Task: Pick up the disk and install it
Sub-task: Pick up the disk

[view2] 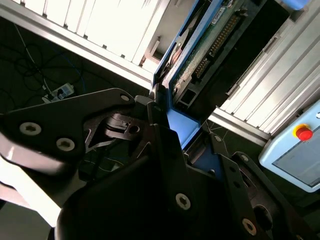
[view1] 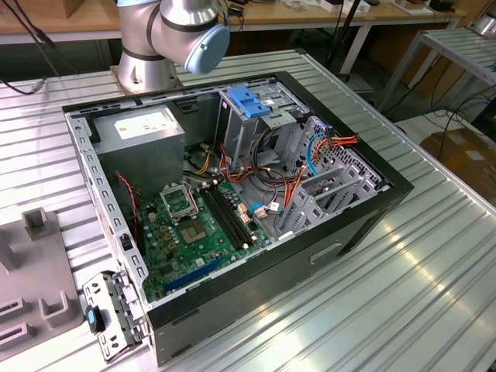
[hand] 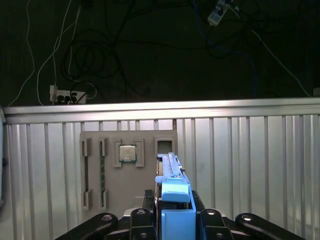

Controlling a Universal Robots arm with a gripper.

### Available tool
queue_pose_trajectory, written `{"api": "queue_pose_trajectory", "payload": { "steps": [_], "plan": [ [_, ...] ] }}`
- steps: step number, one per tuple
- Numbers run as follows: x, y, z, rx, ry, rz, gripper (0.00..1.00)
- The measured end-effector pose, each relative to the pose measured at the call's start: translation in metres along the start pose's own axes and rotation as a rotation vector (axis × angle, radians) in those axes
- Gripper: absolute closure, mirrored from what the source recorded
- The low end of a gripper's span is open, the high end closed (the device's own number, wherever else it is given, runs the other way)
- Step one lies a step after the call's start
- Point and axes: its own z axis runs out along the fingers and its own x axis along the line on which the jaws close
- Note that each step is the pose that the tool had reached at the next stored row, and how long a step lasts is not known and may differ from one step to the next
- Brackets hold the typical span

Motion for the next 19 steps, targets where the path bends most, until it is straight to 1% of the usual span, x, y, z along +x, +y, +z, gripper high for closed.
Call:
{"api": "queue_pose_trajectory", "payload": {
  "steps": [3,19],
  "plan": [
    [0.0,0.0,-0.0019,0.0001,0.0,0.0,0.63],
    [0.0002,-0.0004,-0.0163,0.0,0.0,0.0,0.63]
  ]
}}
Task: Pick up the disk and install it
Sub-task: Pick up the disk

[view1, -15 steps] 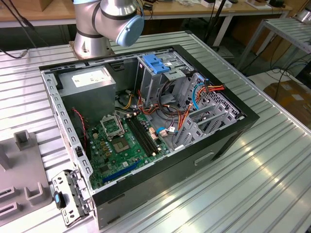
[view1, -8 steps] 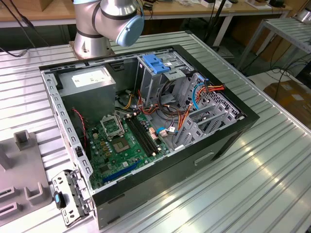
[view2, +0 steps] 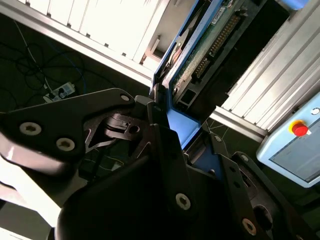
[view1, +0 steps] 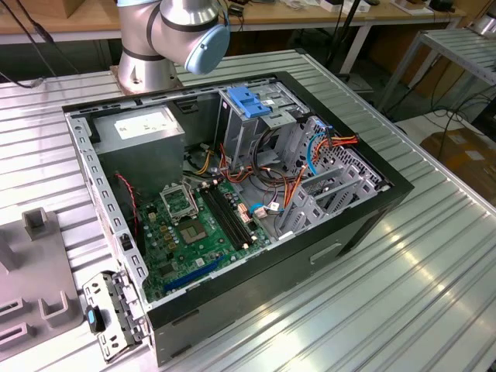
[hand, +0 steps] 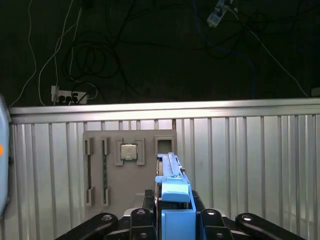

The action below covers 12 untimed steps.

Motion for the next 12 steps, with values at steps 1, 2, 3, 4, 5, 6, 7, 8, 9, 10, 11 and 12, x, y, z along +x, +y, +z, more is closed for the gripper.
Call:
{"api": "queue_pose_trajectory", "payload": {
  "steps": [1,2,3,4,5,6,7,8,9,10,11,12],
  "plan": [
    [0.0,0.0,-0.0011,0.0,0.0,0.0,0.63],
    [0.0,0.0,-0.0021,0.0,0.0,0.0,0.63],
    [0.0001,-0.0001,-0.0036,0.0,0.0,0.0,0.63],
    [0.0,-0.0001,-0.0048,0.0,0.0,0.0,0.63],
    [0.0001,-0.0001,-0.0059,0.0,0.0,0.0,0.63],
    [0.0001,-0.0001,-0.0069,0.0,0.0,0.0,0.63],
    [0.0001,-0.0001,-0.0078,0.0,0.0,0.0,0.63],
    [0.0001,-0.0002,-0.0092,0.0,0.0,0.0,0.63],
    [0.0001,-0.0002,-0.0101,0.0001,0.0,0.0,0.63],
    [0.0001,-0.0002,-0.0109,0.0,0.0,0.0,0.63],
    [0.0001,-0.0002,-0.0117,0.0,0.0,0.0,0.63],
    [0.0001,-0.0003,-0.0129,0.0,0.0,0.0,0.63]
  ]
}}
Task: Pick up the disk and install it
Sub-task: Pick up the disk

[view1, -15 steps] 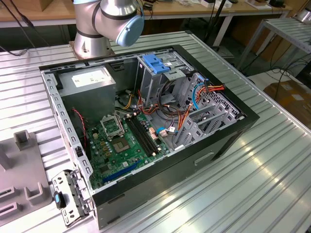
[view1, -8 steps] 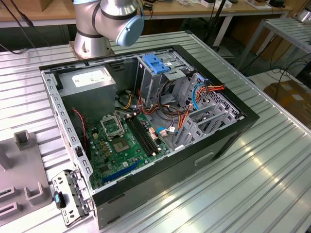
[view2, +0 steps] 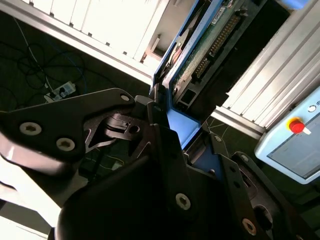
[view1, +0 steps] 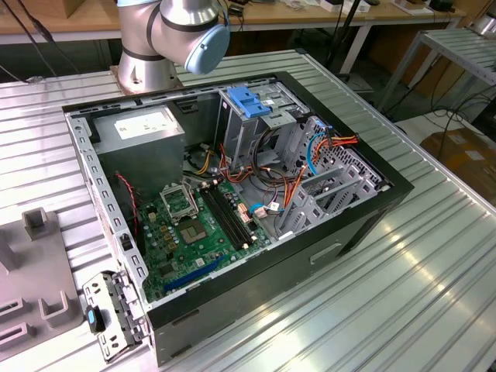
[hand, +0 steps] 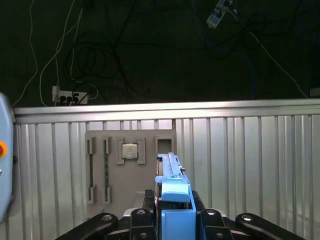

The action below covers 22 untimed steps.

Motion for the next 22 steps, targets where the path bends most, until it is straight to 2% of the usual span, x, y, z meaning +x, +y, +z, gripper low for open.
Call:
{"api": "queue_pose_trajectory", "payload": {
  "steps": [12,14,22],
  "plan": [
    [0.0002,-0.0003,-0.0146,0.0,0.0001,0.0,0.63],
    [0.0002,-0.0004,-0.02,0.0001,0.0,0.0,0.63],
    [0.0002,-0.0028,-0.0204,0.0001,0.0,0.0,0.63]
  ]
}}
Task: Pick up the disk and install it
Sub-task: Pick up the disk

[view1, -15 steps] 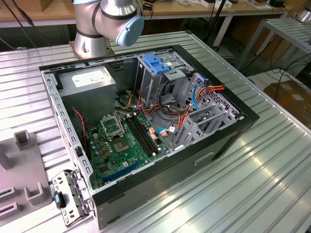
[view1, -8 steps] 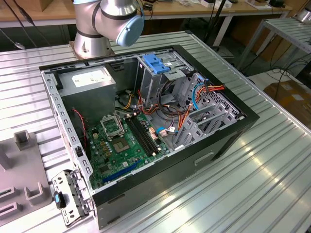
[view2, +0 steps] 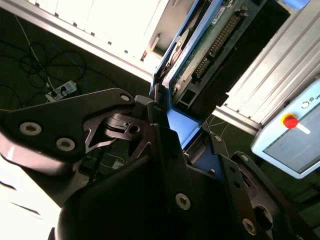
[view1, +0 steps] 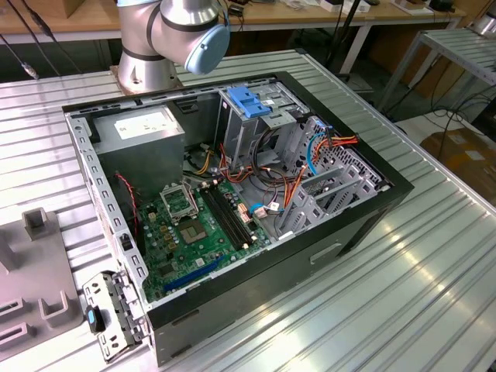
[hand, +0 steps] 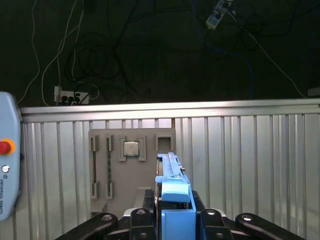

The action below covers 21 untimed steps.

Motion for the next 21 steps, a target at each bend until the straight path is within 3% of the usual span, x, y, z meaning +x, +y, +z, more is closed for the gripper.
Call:
{"api": "queue_pose_trajectory", "payload": {
  "steps": [21],
  "plan": [
    [-0.0005,-0.0124,0.0002,-0.0001,0.0003,0.0,0.63]
  ]
}}
